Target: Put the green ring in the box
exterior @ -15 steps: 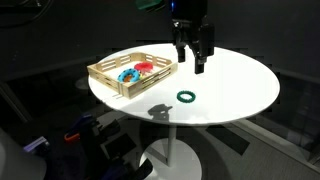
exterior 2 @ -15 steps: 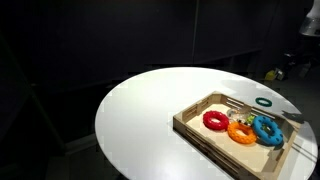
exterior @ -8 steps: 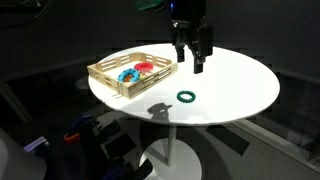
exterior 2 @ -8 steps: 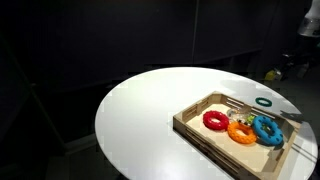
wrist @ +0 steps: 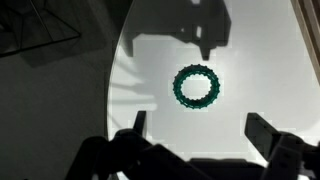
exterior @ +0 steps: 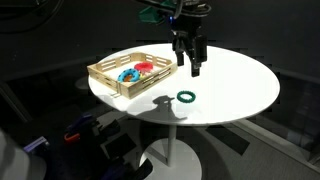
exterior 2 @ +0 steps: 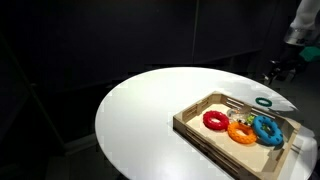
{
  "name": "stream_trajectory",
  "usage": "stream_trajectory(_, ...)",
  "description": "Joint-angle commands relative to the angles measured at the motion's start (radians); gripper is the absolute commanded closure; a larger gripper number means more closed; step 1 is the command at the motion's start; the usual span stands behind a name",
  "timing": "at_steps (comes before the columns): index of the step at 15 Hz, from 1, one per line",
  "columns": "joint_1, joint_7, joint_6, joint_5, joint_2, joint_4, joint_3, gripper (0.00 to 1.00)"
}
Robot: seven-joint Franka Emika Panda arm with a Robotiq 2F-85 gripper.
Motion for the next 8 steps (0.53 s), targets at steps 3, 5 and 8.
stream_trajectory(3, 0.018, 0.103, 0.046, -0.072, 0.137, 0.067, -0.016, 0.0)
stream_trajectory(5, 0.03, 0.111, 0.064, -0.075, 0.173, 0.082, -0.028, 0.0)
stream_trajectory(8, 0.051, 0.089, 0.088, -0.04, 0.218, 0.101, -0.044, 0.0)
